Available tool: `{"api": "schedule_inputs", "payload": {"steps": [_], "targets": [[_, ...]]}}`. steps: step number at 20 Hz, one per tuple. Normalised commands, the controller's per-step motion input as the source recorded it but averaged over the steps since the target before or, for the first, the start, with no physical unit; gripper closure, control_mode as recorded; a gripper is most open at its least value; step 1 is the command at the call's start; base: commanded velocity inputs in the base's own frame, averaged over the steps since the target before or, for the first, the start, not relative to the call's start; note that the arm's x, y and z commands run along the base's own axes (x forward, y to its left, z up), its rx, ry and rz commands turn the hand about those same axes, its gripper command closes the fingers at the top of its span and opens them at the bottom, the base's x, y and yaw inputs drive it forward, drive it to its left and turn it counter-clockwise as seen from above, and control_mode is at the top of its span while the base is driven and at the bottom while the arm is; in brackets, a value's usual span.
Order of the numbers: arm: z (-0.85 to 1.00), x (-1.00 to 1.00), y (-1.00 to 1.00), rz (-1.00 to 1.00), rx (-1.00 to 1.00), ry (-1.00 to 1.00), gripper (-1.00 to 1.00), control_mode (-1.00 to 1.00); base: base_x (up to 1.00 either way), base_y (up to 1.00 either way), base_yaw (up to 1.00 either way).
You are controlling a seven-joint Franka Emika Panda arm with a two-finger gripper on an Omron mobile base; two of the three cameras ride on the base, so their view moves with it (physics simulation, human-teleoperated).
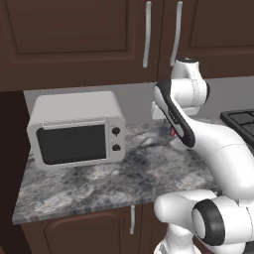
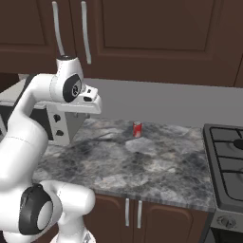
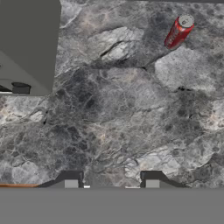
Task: Pick the dish brush and sponge from the cabinet and place them on the counter.
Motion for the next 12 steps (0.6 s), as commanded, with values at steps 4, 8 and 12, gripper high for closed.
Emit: {"api": "schedule_inputs", "payload": {"steps": [4,8,12], "targets": [[0.0,-0.01,0.02,0.01,-0.01,-0.02,-1.0,-1.0,0.0,0.0,0.0],[0.1,-0.09,0.0,0.01,0.0,-0.12,-1.0,-1.0,0.0,0.0,0.0],[0.25,-0.36,-0.02,0.0,0.0,-0.27,-1.0,-1.0,0.0,0.0,0.0]]}}
